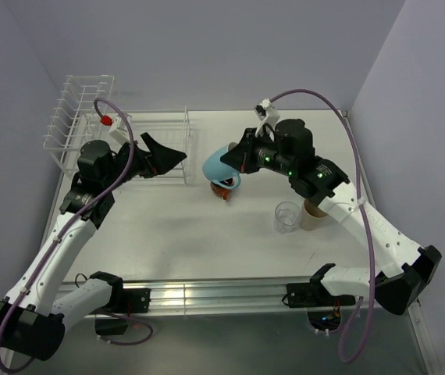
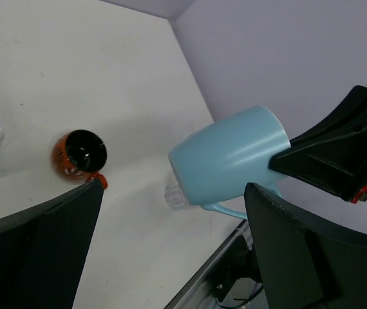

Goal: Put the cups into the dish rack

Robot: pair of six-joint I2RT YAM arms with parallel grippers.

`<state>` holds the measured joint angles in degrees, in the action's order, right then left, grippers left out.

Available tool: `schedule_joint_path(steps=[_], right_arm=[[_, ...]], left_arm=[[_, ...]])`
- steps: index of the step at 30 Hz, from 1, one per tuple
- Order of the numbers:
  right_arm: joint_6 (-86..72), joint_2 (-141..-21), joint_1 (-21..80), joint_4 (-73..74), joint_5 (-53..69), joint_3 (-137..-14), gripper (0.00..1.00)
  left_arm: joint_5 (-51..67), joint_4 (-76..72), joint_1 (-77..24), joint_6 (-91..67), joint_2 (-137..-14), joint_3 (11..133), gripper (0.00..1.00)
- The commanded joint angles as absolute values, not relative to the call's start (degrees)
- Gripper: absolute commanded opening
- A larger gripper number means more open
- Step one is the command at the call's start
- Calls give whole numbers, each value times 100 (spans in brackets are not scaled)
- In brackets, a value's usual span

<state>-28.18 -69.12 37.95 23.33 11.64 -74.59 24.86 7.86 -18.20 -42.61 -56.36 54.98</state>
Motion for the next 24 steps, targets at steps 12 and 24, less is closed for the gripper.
schedule_joint_path(steps=[12, 24], right_arm=[[-5413, -7145, 2909, -2591, 4298, -6707, 0], [-6556, -7409, 2874, -4253, 4412, -6328, 0]], left_arm=[[4878, -2671, -1494, -5835, -6275, 5203, 99], [4939, -2918, -1503, -5933, -6126, 4843, 99]])
